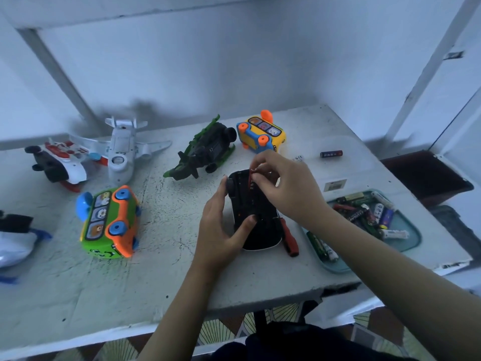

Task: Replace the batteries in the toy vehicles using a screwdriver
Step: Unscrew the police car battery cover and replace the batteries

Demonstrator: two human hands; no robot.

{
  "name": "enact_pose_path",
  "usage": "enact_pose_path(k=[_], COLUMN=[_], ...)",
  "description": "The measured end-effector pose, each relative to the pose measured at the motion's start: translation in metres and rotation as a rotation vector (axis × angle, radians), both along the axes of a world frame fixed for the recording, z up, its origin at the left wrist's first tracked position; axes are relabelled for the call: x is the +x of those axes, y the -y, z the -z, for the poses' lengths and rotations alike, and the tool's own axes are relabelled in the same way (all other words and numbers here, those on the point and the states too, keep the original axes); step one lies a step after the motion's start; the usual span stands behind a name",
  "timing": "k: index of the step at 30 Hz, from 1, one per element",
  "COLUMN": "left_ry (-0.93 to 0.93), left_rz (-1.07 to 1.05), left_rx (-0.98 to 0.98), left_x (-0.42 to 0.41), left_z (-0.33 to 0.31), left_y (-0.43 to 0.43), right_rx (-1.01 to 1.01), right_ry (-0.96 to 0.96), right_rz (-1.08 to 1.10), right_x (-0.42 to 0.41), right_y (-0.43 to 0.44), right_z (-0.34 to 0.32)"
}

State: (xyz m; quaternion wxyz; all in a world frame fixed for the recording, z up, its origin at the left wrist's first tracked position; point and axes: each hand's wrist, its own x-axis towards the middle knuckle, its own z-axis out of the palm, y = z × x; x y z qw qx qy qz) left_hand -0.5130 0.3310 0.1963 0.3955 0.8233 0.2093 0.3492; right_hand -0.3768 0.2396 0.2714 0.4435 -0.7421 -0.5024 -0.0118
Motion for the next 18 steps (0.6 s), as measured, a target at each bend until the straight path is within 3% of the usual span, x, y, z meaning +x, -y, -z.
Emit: enact_pose_path(k=[5, 18], left_ry=[0.014, 0.002], left_rz=[0.005, 0.011], left_rx=[0.008, 0.034], left_x=[0.0, 0.0], left_z=[0.001, 0.001], left_y=[-0.001, -0.001], right_rx=[-0.024, -0.003], right_ry=[0.14, 0.276], right_rz=[-0.005, 0.053], right_x=[0.004, -0.005], right_y=[-0.003, 0.0], right_z=[0.01, 0.027])
